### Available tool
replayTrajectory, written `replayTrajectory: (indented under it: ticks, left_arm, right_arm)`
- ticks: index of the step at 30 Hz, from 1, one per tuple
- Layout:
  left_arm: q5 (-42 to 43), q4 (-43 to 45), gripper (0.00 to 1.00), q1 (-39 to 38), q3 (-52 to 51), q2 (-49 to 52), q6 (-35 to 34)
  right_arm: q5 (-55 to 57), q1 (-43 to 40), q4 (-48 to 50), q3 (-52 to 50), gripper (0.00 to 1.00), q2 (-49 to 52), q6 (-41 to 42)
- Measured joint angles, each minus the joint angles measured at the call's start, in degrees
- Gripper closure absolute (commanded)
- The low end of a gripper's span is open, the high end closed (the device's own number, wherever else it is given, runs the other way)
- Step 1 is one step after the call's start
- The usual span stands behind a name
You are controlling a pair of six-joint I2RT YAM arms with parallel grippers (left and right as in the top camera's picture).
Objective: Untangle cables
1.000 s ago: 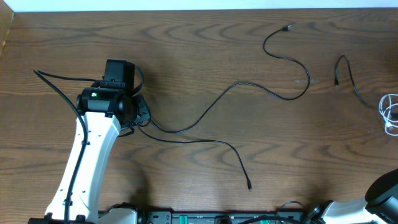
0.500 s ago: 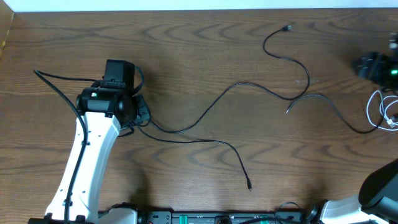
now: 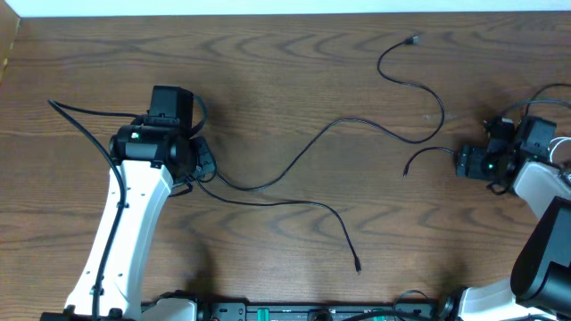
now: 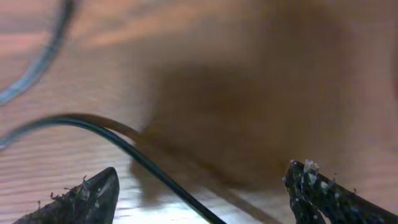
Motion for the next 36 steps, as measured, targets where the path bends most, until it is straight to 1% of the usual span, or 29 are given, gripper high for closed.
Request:
replayTrajectory:
  ticks: [1,3,4,8,9,12,16,18,19,22,24,26,27,28,29,30,31,32,34,36]
  left_arm:
    - [0.0,-0.04,0.93,0.0,0.0,0.0,0.02]
    - [0.0,-0.09,0.92,0.0,0.0,0.0,0.02]
    - [0.0,-0.13,0.93,0.0,0.0,0.0,0.02]
    - [0.0,-0.22,0.92,0.0,0.0,0.0,0.02]
    - [0.0,-0.2,0.93,0.0,0.0,0.0,0.02]
    - [0.02,-0.17,0.93,0.0,0.0,0.0,0.02]
    - [0.02,-0.22,0.93,0.0,0.0,0.0,0.02]
    - [0.02,-0.22,0.93,0.0,0.0,0.0,0.02]
    - [0.0,-0.33,0.92,0.0,0.0,0.0,0.02]
    - [0.02,-0.35,0.93,0.0,0.0,0.0,0.02]
    - [0.02,-0.35,0.92,0.0,0.0,0.0,0.02]
    - [0.02,-0.35,0.93,0.0,0.0,0.0,0.02]
    - [0.02,-0.33,0.92,0.0,0.0,0.0,0.02]
    - [0.02,-0.39,0.92,0.0,0.0,0.0,0.02]
    - [0.02,-0.37,0.92,0.0,0.0,0.0,0.02]
    - [0.02,-0.37,0.92,0.0,0.0,0.0,0.02]
    - [0.02,-0.28,0.92,0.0,0.0,0.0,0.02]
    - [0.02,-0.22,0.93,0.0,0.0,0.0,0.02]
    - [0.02,-0.35,0.93,0.0,0.0,0.0,0.02]
    - [0.02,-0.35,0.92,0.0,0.0,0.0,0.02]
  right_arm:
    - [1.01,0.02,0.46,-0.66,0.28,0.0,0.26]
    - [2.34,0.0,0.22,-0.7,0.34,-0.02,0.85]
    - [3.41,0.0,-0.42,-0.7,0.49,-0.13,1.51]
    - [9.84,0.02,-4.42,-0.59,0.93,-1.09,5.97]
    - [12.31,0.02,-4.76,-0.59,0.99,-1.18,7.72]
    - [16.48,0.02,-4.83,-0.59,0.99,-1.16,11.34]
    - [17.42,0.0,-5.9,0.72,0.99,-1.31,13.79]
    - [16.74,-0.02,-6.34,4.76,0.98,-3.08,14.1]
    - [16.48,-0.11,-6.14,8.72,0.96,-5.95,14.25]
    - [16.85,-1.95,-5.4,15.93,0.91,-12.17,14.8]
    - [19.78,-5.84,-5.29,18.27,0.91,-16.44,17.18]
    - [21.81,-10.78,-9.46,18.53,0.94,-17.14,21.42]
    - [22.43,-13.6,-11.52,18.29,0.93,-16.57,23.98]
    - [22.97,-16.98,-13.25,17.84,0.86,-15.52,27.3]
    - [19.91,-19.58,-13.4,17.44,0.79,-14.19,30.14]
    - [16.09,-20.26,-12.04,17.27,0.75,-13.22,31.45]
    - [13.09,-20.37,-10.56,17.25,0.67,-12.63,31.58]
    - [6.21,-19.78,-7.17,17.2,0.65,-11.54,30.49]
    - [-1.03,-17.66,-4.74,17.22,0.65,-9.84,26.25]
    - [-5.44,-14.36,-4.94,17.22,0.64,-7.41,21.05]
